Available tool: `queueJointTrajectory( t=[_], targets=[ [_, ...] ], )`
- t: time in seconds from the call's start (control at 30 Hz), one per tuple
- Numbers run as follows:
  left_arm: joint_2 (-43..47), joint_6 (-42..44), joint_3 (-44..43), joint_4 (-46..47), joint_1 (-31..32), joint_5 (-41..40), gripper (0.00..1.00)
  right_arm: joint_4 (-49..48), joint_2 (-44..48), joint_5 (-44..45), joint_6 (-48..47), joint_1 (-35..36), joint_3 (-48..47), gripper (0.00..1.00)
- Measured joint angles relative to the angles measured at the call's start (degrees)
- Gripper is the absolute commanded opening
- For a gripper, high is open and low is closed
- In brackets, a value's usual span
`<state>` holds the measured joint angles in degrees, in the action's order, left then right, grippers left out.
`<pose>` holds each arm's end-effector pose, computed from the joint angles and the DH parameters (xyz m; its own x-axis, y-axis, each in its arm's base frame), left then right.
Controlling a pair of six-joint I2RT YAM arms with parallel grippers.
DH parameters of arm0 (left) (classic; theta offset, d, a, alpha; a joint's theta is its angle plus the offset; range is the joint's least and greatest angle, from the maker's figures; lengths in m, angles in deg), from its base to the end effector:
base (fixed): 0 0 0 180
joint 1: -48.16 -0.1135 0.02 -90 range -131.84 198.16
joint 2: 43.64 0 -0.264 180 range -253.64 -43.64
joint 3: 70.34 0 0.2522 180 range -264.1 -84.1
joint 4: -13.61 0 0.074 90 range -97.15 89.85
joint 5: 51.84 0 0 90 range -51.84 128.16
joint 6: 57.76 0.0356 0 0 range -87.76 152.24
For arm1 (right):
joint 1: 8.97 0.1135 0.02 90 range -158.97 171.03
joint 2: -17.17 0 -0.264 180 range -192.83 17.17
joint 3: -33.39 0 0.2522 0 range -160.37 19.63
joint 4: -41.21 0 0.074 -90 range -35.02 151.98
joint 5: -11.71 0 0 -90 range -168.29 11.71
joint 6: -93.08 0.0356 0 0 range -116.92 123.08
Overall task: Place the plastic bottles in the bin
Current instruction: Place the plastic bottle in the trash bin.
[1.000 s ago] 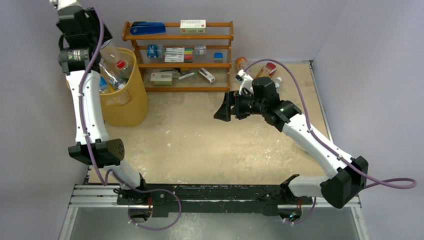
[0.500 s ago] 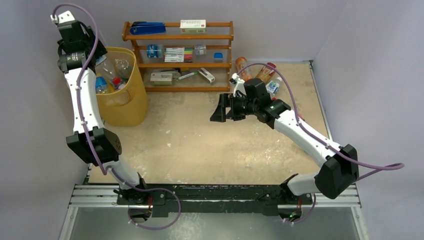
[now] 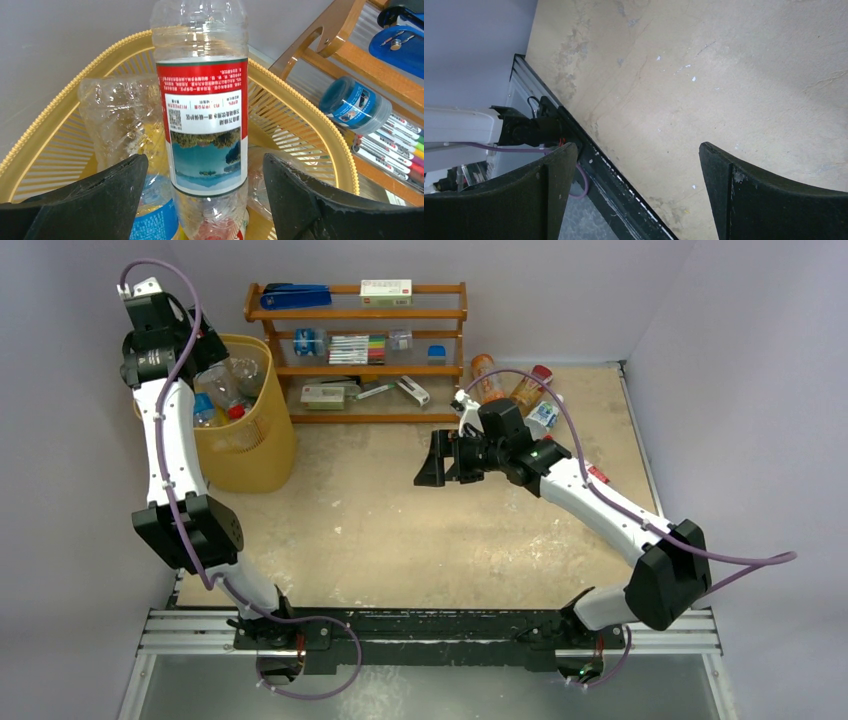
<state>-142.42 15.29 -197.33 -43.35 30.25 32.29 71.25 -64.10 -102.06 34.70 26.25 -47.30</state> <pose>0.3590 0.1199 0.4410 -0.3237 -0.4094 -0.8530 -0.5077 0.8359 -0.2085 0.2563 0.1985 0.3176 -0.7796 0.0370 -0.6252 -0.4726 0.6203 0.6260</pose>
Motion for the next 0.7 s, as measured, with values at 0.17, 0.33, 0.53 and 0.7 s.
queueJointTrajectory(
  t=[0.17,0.33,0.53,0.7],
  targets=[
    [0.92,-1.57,0.00,-0.85,0.00,1.70,0.87,-0.17,0.00,0.02,0.00,0.09,-0.04,0.94],
    [3.74,-3.61,-0.11,-1.25,-0.02,5.16,0.87,0.72,-0.15,0.48,-0.09,0.11,-1.64,0.95],
    [9.68,-7.02,1.84,0.26,0.15,11.91,0.88,2.82,-0.15,2.80,0.00,0.13,-4.63,1.00],
    [12.85,-8.87,2.99,0.79,5.97,14.58,0.88,6.80,-0.15,8.63,0.44,0.13,-6.34,1.00]
  ],
)
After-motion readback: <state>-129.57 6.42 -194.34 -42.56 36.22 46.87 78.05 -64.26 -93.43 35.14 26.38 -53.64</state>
